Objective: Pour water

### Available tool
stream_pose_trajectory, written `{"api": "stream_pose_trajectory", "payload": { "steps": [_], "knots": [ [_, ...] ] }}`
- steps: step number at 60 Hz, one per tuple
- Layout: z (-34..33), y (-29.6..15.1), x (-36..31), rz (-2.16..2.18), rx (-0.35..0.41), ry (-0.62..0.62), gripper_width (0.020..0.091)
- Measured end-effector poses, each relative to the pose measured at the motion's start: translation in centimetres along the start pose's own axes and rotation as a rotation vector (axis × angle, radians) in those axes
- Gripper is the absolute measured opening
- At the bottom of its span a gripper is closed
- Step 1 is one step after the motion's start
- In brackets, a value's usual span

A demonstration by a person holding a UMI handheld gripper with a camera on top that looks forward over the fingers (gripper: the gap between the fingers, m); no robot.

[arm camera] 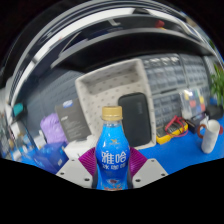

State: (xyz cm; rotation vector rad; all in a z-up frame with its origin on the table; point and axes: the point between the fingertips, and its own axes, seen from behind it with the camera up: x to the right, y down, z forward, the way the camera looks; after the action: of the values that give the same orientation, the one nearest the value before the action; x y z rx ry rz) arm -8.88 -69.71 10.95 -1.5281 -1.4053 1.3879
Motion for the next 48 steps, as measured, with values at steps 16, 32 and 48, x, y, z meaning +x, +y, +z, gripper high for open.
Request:
{"api": "stream_pose_trajectory", "payload": {
  "steps": [16, 32, 48],
  "knots": [
    [-2.9, -6.1, 10.1, 0.68, -0.022, -0.045, 0.04],
    [-4.2, -9.7, 18.9, 1.115, 0.027, -0.053, 0.0401],
    [-4.0, -8.9, 22.2, 1.531, 0.012, -0.024, 0.0399]
  ]
}}
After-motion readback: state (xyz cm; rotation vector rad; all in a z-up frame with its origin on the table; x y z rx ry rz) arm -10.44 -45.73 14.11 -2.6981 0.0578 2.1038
